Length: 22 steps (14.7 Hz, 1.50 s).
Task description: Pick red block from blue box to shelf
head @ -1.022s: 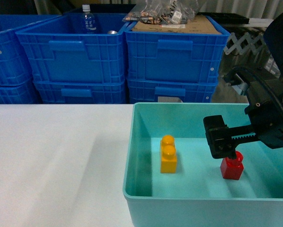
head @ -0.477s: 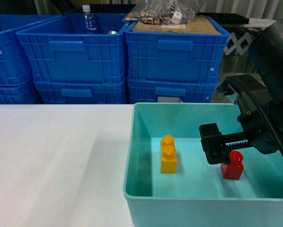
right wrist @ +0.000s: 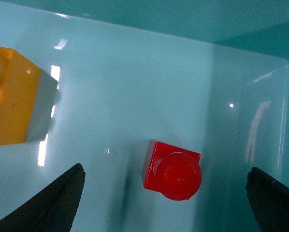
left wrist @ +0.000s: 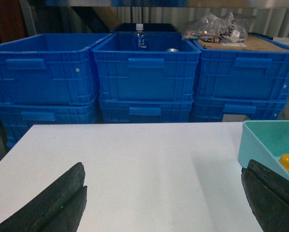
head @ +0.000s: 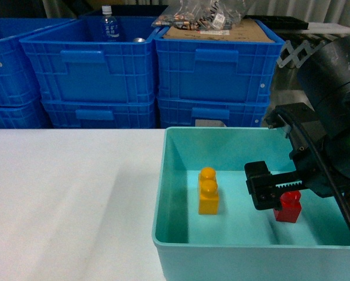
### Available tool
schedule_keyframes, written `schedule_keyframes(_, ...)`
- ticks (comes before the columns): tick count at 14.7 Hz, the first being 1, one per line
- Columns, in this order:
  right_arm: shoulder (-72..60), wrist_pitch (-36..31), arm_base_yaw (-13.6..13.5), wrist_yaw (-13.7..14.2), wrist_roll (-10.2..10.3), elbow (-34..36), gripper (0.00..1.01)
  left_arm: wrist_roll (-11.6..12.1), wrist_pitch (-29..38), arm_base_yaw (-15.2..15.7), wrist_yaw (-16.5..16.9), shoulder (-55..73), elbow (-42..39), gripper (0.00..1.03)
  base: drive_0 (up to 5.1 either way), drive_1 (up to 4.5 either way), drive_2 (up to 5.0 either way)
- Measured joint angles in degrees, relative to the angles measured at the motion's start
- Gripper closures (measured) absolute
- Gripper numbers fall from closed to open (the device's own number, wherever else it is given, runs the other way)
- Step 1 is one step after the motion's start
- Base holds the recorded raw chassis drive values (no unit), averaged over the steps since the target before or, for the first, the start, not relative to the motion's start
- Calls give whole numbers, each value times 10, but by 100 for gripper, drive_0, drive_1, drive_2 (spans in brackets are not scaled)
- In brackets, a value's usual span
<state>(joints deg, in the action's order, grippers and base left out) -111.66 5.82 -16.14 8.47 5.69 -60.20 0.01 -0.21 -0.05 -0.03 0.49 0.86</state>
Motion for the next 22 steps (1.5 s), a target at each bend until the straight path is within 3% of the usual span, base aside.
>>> schedule_keyframes(5,-26,14,0,5,4,-13,3,0,0,0,0,0,0,5,0,0,0)
schedule_keyframes(6,-56,5,0,9,5,-20,33,0,0,0,0,0,0,5,0,0,0)
schedule_keyframes(7,-78,-18,1,9,8,-25,71,0,0,0,0,0,0,5,0,0,0)
schedule_keyframes(8,-26,-42,5,-11,11,7,72,0,0,0,0,0,0,5,0,0,0)
schedule_keyframes(9,107,-52,11,-41,22,61,72,0,0,0,0,0,0,5,0,0,0)
schedule_keyframes(12,290,-51,5,-57,30,158,72,0,0,0,0,0,0,5,0,0,0)
schedule_keyframes(14,460,-49,-20,-38,26,257,72,0,0,0,0,0,0,5,0,0,0)
schedule_keyframes(15,537,-63,-50,8,9,310,72,0,0,0,0,0,0,5,0,0,0)
schedule_keyframes(16,650,-70,-104,68,-5,388,72,0,0,0,0,0,0,5,0,0,0)
schedule_keyframes(20,681,-70,-106,83,-15,408,72,0,0,0,0,0,0,5,0,0,0)
schedule_keyframes(21,675,-161,-113,113,-28,430,72,0,0,0,-1,0,0,5,0,0,0)
schedule_keyframes(22,692,-269,-103,144,-40,473,72,0,0,0,0,0,0,5,0,0,0)
